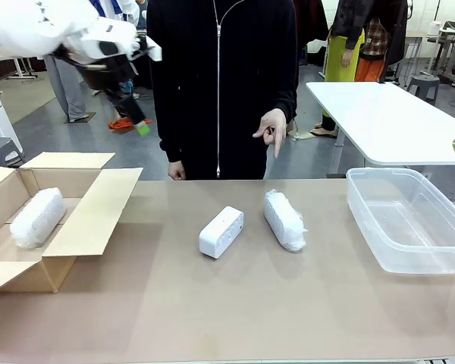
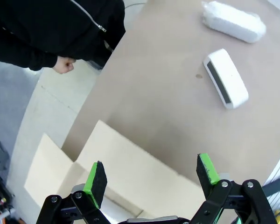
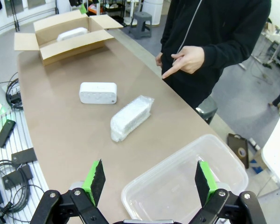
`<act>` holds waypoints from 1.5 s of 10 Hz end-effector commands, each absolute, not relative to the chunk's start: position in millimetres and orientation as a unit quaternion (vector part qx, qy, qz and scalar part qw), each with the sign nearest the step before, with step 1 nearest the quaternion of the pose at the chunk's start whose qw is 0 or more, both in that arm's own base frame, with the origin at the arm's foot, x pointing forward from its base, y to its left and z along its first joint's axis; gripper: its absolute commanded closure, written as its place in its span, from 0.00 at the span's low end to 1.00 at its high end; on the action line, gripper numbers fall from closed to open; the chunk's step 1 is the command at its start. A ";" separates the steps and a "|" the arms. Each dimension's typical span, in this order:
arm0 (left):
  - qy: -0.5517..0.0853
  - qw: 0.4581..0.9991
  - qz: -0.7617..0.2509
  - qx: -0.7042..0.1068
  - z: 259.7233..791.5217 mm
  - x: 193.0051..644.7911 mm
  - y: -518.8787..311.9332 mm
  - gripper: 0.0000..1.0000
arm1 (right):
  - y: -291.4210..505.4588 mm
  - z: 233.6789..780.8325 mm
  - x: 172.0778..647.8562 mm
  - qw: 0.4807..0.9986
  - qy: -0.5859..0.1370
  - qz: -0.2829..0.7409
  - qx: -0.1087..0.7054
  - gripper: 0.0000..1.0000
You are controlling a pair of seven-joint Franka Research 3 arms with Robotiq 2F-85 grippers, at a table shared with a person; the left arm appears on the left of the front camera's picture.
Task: Separate and place wrapped and unwrapped clocks.
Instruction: Pick up the Digital clock indicated by the person.
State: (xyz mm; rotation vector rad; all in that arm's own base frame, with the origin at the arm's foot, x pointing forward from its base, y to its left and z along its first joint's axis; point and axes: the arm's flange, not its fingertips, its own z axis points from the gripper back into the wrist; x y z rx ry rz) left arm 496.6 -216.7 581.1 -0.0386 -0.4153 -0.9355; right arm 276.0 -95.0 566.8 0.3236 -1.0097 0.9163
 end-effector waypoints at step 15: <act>-0.202 0.954 -0.195 -0.101 453.7 523.6 -492.5 0.00 | -94.6 565.5 278.8 0.756 -0.470 0.427 0.159 0.00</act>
